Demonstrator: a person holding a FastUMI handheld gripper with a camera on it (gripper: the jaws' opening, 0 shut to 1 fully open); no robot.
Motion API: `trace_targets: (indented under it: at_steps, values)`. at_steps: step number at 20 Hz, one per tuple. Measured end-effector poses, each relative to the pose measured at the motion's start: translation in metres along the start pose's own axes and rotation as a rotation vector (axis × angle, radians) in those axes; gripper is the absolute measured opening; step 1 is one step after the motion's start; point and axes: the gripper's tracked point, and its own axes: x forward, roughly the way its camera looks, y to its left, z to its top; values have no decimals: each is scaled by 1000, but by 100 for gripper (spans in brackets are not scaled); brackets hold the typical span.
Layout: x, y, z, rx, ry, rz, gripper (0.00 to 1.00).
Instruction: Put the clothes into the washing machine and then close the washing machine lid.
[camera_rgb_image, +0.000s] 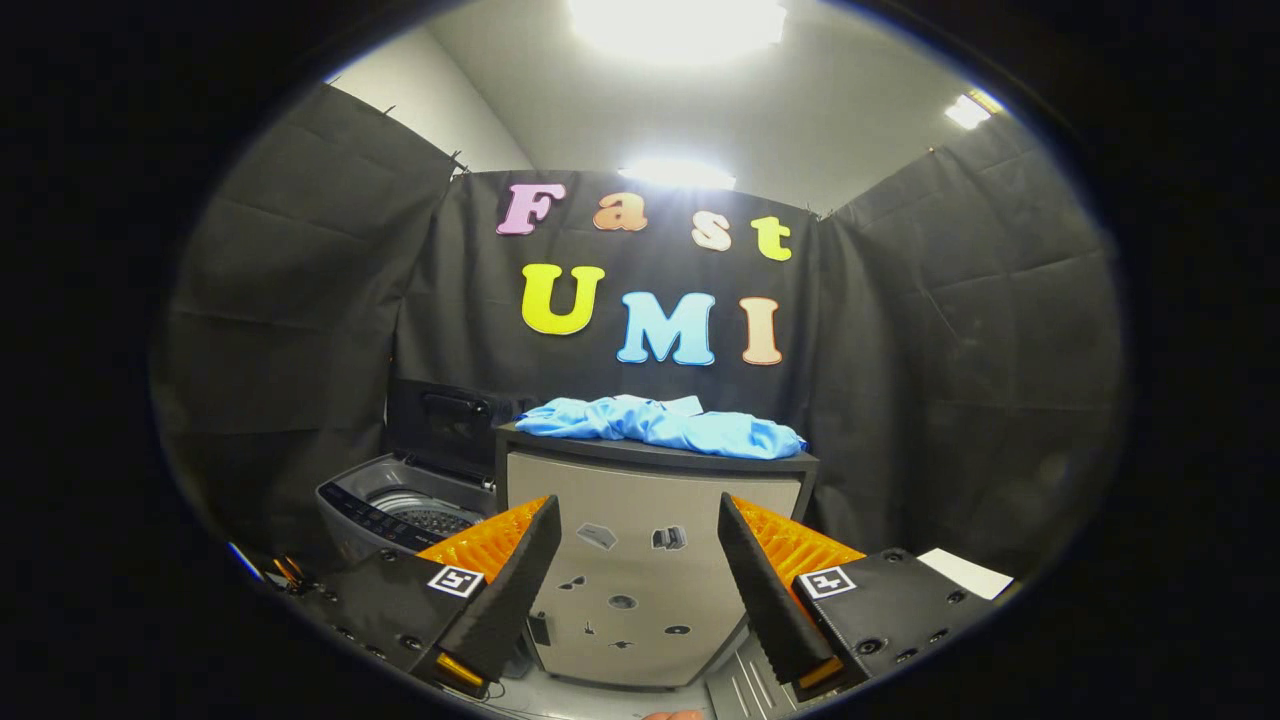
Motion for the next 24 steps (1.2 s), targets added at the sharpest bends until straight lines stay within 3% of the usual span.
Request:
trace_targets:
  at_steps: [9,17,24]
  values:
    - [11,-8,19,5,-23,-38,98]
    - [48,-36,87,-13,-104,-71,98]
    - [117,-36,101,-40,-48,20,98]
